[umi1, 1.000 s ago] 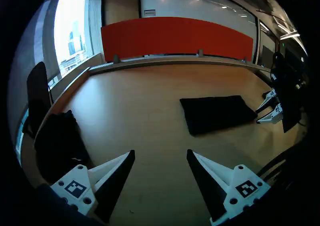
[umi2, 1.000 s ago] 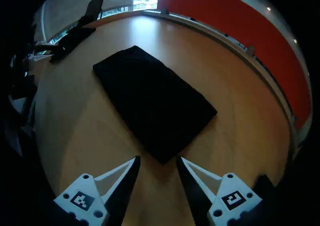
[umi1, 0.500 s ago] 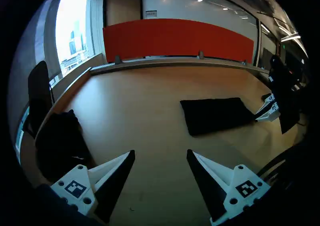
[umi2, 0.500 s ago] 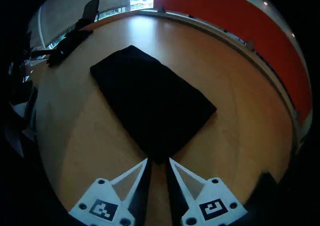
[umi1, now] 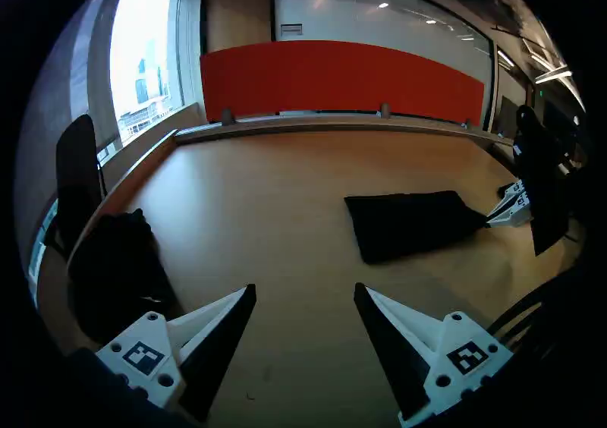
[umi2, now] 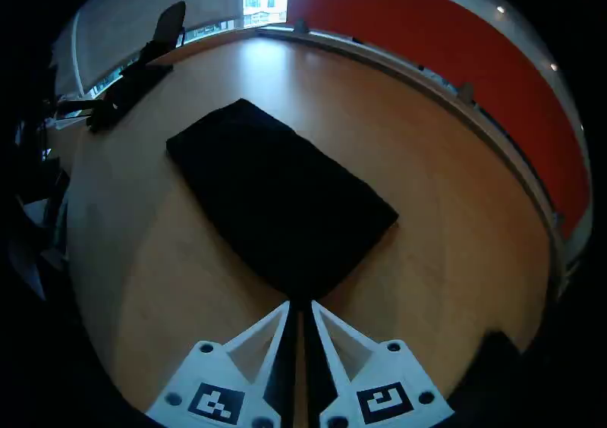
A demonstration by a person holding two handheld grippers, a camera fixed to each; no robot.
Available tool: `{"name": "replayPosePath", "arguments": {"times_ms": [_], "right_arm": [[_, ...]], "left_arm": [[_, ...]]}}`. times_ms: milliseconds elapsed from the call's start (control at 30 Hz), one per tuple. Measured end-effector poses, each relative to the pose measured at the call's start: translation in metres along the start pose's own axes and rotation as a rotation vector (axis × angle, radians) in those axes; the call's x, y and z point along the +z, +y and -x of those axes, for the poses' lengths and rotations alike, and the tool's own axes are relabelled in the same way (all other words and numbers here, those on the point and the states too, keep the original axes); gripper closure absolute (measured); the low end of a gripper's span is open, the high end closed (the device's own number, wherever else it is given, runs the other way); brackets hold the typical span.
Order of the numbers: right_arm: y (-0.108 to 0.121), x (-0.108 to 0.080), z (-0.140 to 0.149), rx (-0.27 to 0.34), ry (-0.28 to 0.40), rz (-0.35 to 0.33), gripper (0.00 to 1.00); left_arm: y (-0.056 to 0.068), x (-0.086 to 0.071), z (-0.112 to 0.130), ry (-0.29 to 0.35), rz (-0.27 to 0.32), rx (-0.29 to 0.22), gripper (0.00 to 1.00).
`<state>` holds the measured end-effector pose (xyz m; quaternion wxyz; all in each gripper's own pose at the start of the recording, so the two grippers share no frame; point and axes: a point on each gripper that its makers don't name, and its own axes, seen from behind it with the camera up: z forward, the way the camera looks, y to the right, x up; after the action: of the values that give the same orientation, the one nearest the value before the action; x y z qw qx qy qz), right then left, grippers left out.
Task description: Fold towel
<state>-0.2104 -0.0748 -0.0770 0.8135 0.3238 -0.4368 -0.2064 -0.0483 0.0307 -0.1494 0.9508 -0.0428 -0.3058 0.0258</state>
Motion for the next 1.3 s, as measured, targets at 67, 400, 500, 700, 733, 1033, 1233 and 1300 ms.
{"name": "replayPosePath", "arguments": {"times_ms": [67,400,500,700,733,1033,1233,1300], "right_arm": [[0.003,-0.003,-0.003,0.001,0.009,0.005,0.95],[0.018,-0.024,-0.017,-0.005,0.051,0.039,0.95],[0.021,-0.030,-0.018,-0.009,0.057,0.046,0.95],[0.024,-0.035,-0.020,-0.013,0.066,0.055,0.95],[0.024,-0.036,-0.021,-0.014,0.068,0.054,0.95],[0.018,-0.039,-0.048,-0.050,0.115,0.044,0.95],[0.011,-0.041,-0.082,-0.110,0.154,0.033,0.95],[0.008,-0.042,-0.094,-0.132,0.166,0.028,0.95]], "left_arm": [[-0.001,0.000,0.000,-0.001,-0.002,0.001,0.04],[0.000,-0.002,-0.004,0.006,-0.005,0.001,0.04],[0.001,-0.002,-0.004,0.007,-0.004,0.005,0.04],[0.003,-0.003,-0.004,0.008,-0.001,0.007,0.04],[0.003,-0.003,-0.004,0.007,-0.001,0.007,0.04],[0.004,-0.007,-0.004,0.008,-0.003,0.010,0.04],[0.005,-0.010,0.000,0.008,-0.006,0.002,0.04],[0.006,-0.011,0.001,0.008,-0.006,-0.002,0.04]]}}
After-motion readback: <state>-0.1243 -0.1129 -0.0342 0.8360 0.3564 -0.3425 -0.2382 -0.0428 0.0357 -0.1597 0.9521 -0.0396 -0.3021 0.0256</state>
